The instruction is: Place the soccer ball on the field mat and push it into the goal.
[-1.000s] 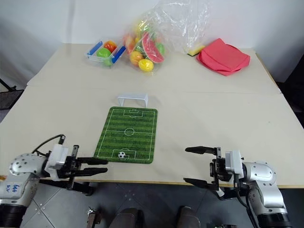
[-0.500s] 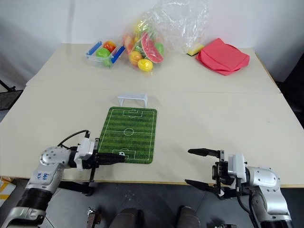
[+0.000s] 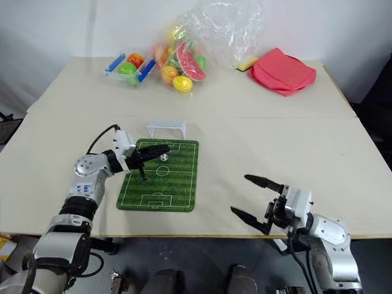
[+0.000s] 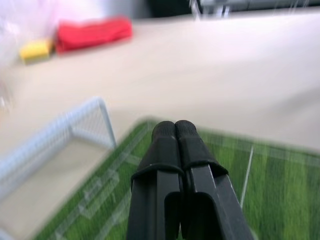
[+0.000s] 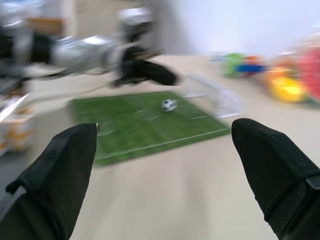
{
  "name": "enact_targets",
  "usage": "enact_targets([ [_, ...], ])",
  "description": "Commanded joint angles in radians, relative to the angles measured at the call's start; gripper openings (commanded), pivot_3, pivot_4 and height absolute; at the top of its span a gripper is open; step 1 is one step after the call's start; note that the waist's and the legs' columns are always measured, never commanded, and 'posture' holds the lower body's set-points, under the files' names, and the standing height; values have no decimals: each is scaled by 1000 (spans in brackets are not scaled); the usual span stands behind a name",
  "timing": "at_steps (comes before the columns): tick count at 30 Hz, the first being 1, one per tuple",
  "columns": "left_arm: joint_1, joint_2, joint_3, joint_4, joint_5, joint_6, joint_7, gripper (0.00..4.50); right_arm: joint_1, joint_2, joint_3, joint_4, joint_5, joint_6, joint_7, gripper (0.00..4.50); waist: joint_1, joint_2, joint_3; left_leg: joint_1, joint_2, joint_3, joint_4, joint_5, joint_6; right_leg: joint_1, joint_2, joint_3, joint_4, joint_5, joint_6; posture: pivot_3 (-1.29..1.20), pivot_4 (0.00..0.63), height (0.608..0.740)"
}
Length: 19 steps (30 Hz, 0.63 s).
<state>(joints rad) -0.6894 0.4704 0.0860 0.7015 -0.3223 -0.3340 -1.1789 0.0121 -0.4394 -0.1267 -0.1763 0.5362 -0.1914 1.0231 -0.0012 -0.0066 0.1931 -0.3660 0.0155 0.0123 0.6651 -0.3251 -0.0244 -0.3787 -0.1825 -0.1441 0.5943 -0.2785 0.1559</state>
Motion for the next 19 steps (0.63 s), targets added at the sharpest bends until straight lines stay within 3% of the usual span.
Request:
enact_targets([
  [1, 102, 78, 71, -129, -69, 47, -42, 27, -12, 18, -8, -41, -17, -2, -65, 4500, -4, 0, 0, 0, 0, 0, 0, 0, 0, 0, 0, 0, 0, 0, 0, 0, 150, 740],
  [8, 487, 222, 330, -401, -145, 267, 188, 27, -78, 41, -2, 37, -63, -50, -100, 4500, -17, 0, 0, 0, 0, 0, 0, 0, 0, 0, 0, 2, 0, 0, 0, 0, 150, 740],
  [13, 692, 166, 480, -598, -153, 355, 422, 27, -108, 43, -10, 72, -65, -60, -106, 4500, 4, 1, 1, 1, 0, -1, 0, -1, 1, 0, 0, 3, 1, 0, 0, 0, 150, 740],
  [19, 831, 71, 531, -783, -162, 386, 547, 27, -129, 49, -4, 102, -71, -72, -105, 4500, 6, 1, 1, 1, 1, 0, 0, -2, 0, 0, 0, 3, 1, 0, 0, 0, 150, 740],
])
